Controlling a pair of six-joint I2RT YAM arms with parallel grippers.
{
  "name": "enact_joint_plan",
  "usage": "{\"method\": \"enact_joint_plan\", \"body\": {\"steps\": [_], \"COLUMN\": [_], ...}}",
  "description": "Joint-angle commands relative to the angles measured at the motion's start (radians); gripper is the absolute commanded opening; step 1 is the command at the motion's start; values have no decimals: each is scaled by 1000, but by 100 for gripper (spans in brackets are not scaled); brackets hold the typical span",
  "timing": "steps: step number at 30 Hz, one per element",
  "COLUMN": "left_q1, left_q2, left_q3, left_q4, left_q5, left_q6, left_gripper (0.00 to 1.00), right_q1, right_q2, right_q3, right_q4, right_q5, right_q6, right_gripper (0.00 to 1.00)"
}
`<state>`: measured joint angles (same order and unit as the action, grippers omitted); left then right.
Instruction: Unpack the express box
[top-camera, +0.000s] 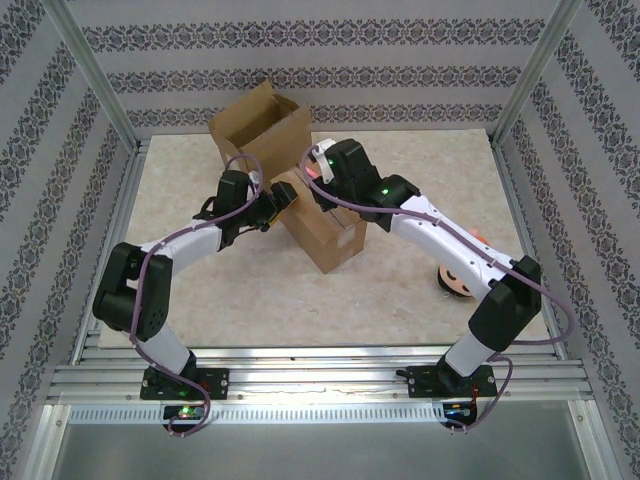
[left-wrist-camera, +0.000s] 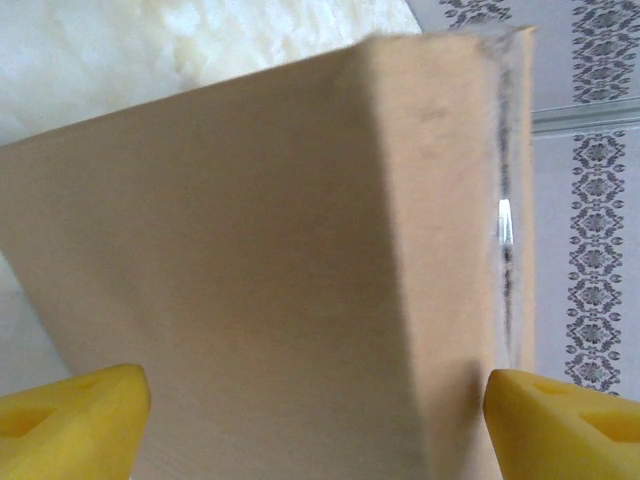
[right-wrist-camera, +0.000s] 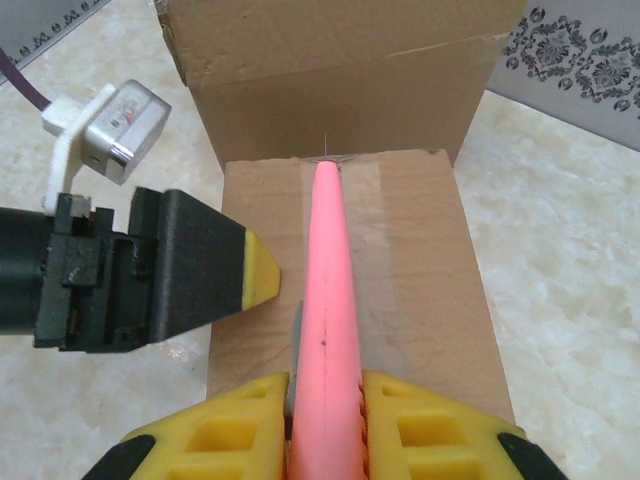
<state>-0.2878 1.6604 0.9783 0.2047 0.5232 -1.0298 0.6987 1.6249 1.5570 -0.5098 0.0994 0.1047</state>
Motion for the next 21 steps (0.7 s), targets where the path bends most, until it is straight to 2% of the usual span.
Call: {"method": "enact_joint_plan", "body": {"steps": [1,21], "left_q1": [-3,-4], "left_q2": [16,58], "left_q3": [-25,-75], "left_q4": [63,198], "left_q5": [4,38], "left_q6": [-11,-45], "left_gripper": [85,83], "right_q1": [18,38], "right_q2": [18,128], "right_q3": [36,86], "right_q4": [-1,33], "right_q5": [49,125], "right_q6": [-28,-78], "right_gripper": [0,0]}}
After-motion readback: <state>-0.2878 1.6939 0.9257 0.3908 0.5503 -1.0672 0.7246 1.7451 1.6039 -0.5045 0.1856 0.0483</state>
